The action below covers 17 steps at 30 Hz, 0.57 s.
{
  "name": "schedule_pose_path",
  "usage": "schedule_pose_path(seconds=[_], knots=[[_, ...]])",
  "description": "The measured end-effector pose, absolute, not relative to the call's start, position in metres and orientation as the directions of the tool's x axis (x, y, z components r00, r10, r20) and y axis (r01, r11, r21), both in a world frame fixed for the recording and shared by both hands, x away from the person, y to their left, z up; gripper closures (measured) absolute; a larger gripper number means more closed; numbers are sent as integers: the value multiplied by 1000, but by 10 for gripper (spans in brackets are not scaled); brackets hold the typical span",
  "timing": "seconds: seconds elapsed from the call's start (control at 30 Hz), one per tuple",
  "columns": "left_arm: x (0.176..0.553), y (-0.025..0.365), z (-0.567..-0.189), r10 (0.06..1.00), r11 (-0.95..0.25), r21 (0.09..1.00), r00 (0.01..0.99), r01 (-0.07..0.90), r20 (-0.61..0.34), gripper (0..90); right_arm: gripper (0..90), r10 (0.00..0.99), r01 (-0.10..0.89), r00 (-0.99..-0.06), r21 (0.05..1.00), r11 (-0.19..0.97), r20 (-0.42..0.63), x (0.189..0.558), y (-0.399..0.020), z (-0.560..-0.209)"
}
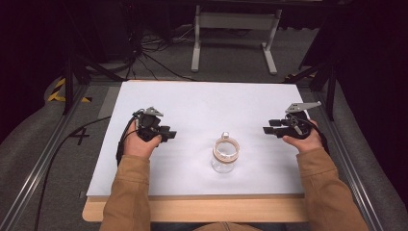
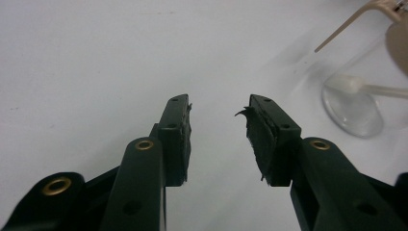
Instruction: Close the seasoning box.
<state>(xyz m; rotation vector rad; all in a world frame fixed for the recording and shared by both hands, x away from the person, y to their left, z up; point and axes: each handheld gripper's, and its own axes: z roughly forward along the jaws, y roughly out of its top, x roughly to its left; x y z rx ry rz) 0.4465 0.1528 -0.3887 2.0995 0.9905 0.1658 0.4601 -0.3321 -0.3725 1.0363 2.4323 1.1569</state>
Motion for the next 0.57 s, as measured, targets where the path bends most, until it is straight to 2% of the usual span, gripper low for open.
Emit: schedule_pose_path(seconds=[0.33, 0.57], knots=[[455, 158, -410, 717, -387, 697, 672, 603, -184, 578, 490, 718, 543, -691, 714, 443, 80, 475, -342, -409], [455, 157, -412, 722, -385, 703, 669, 598, -173, 526, 467, 710, 539, -700, 711, 451, 79, 477, -340, -414]])
